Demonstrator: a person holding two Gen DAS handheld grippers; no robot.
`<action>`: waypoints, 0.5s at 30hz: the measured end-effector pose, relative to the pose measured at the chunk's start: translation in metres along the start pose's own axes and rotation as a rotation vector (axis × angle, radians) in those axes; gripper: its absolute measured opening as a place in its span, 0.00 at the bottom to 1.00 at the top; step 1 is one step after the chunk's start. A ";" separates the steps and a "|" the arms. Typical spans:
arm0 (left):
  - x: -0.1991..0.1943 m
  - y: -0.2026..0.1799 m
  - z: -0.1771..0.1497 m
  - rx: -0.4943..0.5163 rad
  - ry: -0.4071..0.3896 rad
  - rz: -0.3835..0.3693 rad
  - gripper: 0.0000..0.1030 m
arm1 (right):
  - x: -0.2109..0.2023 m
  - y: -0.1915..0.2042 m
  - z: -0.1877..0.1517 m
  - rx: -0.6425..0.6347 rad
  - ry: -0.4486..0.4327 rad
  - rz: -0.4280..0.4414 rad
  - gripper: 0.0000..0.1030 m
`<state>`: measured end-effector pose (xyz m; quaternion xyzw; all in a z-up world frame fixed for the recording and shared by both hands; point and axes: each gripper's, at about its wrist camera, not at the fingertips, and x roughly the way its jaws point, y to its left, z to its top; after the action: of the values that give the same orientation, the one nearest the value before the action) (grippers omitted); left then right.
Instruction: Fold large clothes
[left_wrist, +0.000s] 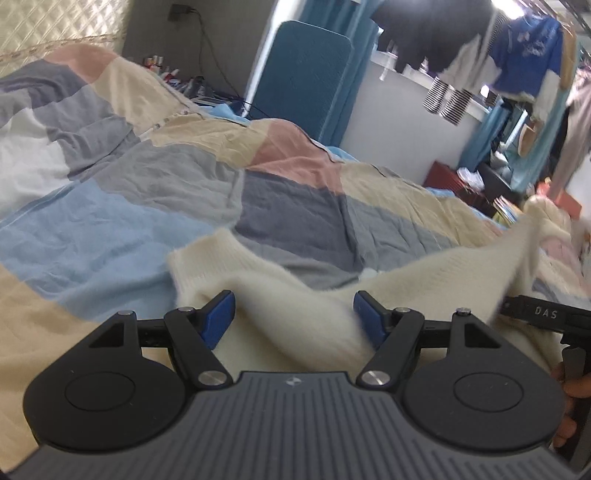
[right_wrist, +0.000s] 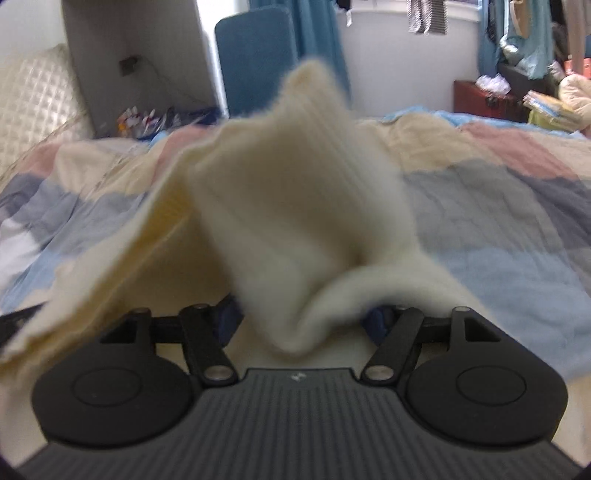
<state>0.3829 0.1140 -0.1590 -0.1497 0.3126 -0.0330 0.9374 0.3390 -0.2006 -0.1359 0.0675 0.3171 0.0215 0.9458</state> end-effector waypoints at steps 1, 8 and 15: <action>0.004 0.003 0.001 -0.012 0.003 0.017 0.73 | 0.002 -0.003 0.002 0.006 -0.017 -0.006 0.68; 0.026 0.013 -0.004 -0.022 0.058 0.011 0.75 | 0.029 -0.015 0.004 0.006 0.024 -0.049 0.68; 0.002 0.012 -0.009 -0.046 0.007 0.002 0.75 | 0.014 -0.011 0.000 -0.014 0.032 -0.043 0.65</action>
<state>0.3783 0.1229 -0.1706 -0.1710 0.3165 -0.0252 0.9327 0.3500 -0.2101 -0.1461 0.0534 0.3333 0.0043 0.9413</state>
